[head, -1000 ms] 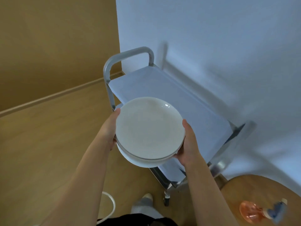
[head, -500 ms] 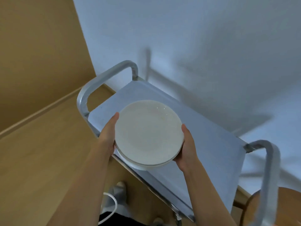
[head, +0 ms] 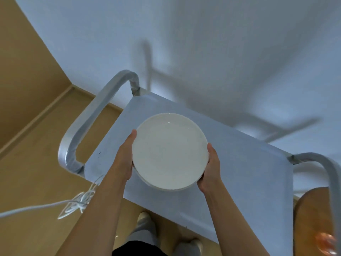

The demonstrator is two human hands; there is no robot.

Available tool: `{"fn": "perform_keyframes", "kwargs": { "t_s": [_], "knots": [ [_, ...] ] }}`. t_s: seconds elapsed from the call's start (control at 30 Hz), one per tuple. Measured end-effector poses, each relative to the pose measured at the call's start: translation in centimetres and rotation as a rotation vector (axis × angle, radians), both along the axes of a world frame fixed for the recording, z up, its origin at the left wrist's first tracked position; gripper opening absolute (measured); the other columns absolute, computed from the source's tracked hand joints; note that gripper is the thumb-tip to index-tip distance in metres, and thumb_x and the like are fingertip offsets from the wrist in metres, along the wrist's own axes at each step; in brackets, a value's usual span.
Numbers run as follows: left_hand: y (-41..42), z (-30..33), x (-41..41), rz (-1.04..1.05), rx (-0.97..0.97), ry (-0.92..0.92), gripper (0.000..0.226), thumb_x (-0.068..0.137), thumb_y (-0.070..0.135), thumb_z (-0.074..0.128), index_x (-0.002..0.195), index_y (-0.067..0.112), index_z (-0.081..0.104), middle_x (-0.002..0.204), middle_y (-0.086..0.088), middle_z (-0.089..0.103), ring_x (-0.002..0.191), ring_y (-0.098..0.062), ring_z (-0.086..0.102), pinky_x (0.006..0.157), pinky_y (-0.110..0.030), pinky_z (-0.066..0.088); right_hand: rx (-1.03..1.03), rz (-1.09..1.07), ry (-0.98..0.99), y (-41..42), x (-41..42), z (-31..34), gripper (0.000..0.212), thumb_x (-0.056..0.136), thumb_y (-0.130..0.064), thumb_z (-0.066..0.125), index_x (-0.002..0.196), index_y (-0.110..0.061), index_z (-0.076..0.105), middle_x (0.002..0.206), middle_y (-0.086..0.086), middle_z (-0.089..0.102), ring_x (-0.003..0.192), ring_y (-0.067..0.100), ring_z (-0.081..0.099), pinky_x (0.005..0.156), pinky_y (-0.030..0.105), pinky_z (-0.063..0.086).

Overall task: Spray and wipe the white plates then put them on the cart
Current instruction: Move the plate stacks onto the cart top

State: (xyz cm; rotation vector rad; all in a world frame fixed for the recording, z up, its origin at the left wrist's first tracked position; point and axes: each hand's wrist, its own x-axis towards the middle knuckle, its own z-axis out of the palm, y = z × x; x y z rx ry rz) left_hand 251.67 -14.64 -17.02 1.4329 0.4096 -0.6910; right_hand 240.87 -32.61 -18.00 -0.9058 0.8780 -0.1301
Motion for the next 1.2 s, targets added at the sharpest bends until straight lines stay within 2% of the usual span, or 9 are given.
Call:
{"fn": "perform_keyframes", "kwargs": {
  "t_s": [0.37, 0.5, 0.63, 0.7, 0.77, 0.83, 0.97, 1.1, 1.2],
  "knots": [
    [-0.2, -2.3, 3.1, -0.05, -0.044, 0.014, 0.042, 0.099, 0.05, 0.033, 0.123, 0.028, 0.059, 0.115, 0.002, 0.066, 0.104, -0.016, 0.061, 0.073, -0.032, 0.049, 0.042, -0.073, 0.04, 0.3, 2.4, -2.6, 0.045, 0.097, -0.049, 0.032, 0.112, -0.024, 0.067, 0.11, 0.005, 0.07, 0.099, 0.022, 0.067, 0.075, 0.036, 0.053],
    [-0.4, -2.9, 3.4, -0.063, -0.05, -0.001, 0.046, 0.1, 0.048, 0.031, 0.13, 0.024, 0.056, 0.119, -0.001, 0.065, 0.108, -0.018, 0.061, 0.076, -0.032, 0.05, 0.041, -0.082, 0.048, 0.1, 2.8, -3.0, 0.047, 0.097, -0.049, 0.031, 0.115, -0.022, 0.065, 0.11, 0.005, 0.07, 0.1, 0.023, 0.066, 0.076, 0.037, 0.052],
    [-0.6, -2.4, 3.5, -0.044, -0.032, -0.011, 0.045, 0.1, 0.046, 0.034, 0.135, 0.024, 0.051, 0.129, -0.003, 0.06, 0.116, -0.023, 0.056, 0.091, -0.04, 0.048, 0.039, -0.076, 0.077, 0.0, 3.0, -2.9, 0.046, 0.097, -0.05, 0.032, 0.111, -0.024, 0.067, 0.11, 0.005, 0.07, 0.102, 0.024, 0.065, 0.082, 0.04, 0.052],
    [-0.6, -1.7, 3.4, -0.038, -0.012, -0.027, 0.039, 0.1, 0.043, 0.039, 0.131, 0.025, 0.054, 0.127, -0.003, 0.06, 0.111, -0.02, 0.058, 0.084, -0.035, 0.048, 0.055, -0.077, 0.073, -0.1, 2.9, -2.6, 0.047, 0.097, -0.05, 0.032, 0.102, -0.027, 0.071, 0.108, 0.005, 0.071, 0.101, 0.025, 0.066, 0.084, 0.041, 0.051],
    [-0.8, -1.1, 3.5, -0.042, 0.068, -0.111, 0.028, 0.099, 0.035, 0.046, 0.121, 0.027, 0.06, 0.124, 0.0, 0.062, 0.109, -0.016, 0.059, 0.08, -0.031, 0.048, 0.052, -0.066, 0.091, -0.2, 2.9, -2.3, 0.047, 0.097, -0.05, 0.032, 0.1, -0.025, 0.071, 0.105, 0.005, 0.072, 0.098, 0.024, 0.067, 0.082, 0.039, 0.051],
    [-0.9, -0.2, 3.4, -0.135, 0.264, -0.308, 0.034, 0.097, 0.031, 0.052, 0.13, 0.024, 0.055, 0.136, 0.0, 0.054, 0.128, -0.02, 0.048, 0.1, -0.039, 0.044, -0.018, -0.059, 0.156, -0.3, 2.7, -1.6, 0.044, 0.096, -0.05, 0.036, 0.104, -0.019, 0.066, 0.097, -0.001, 0.072, 0.091, 0.015, 0.066, 0.077, 0.033, 0.052],
    [-2.5, 2.0, 1.7, -0.294, 0.443, -0.539, 0.042, 0.095, 0.029, 0.055, 0.137, 0.022, 0.051, 0.148, -0.003, 0.041, 0.139, -0.02, 0.034, 0.114, -0.044, 0.028, -0.225, -0.05, 0.349, -1.0, 1.2, -0.3, 0.04, 0.098, -0.042, 0.039, 0.125, -0.018, 0.054, 0.128, -0.006, 0.053, 0.121, 0.012, 0.044, 0.108, 0.041, 0.032],
    [-5.3, 3.7, -2.2, -0.416, 0.411, -0.634, 0.035, 0.095, 0.021, 0.056, 0.129, 0.015, 0.057, 0.137, -0.001, 0.055, 0.129, -0.018, 0.045, 0.11, -0.029, 0.031, -0.412, -0.029, 0.343, -1.8, -3.0, 1.6, 0.021, 0.096, -0.031, 0.046, 0.114, -0.023, 0.053, 0.113, -0.008, 0.054, 0.098, 0.004, 0.05, 0.086, 0.029, 0.035],
    [-7.3, 4.6, -6.0, -0.511, 0.388, -0.701, 0.032, 0.094, 0.018, 0.057, 0.126, 0.013, 0.06, 0.127, 0.002, 0.062, 0.121, -0.013, 0.052, 0.094, -0.013, 0.03, -0.513, -0.023, 0.349, -2.6, -7.7, 2.8, 0.026, 0.095, -0.027, 0.05, 0.118, -0.016, 0.057, 0.11, -0.005, 0.057, 0.098, 0.008, 0.052, 0.081, 0.024, 0.035]
  ]
}}
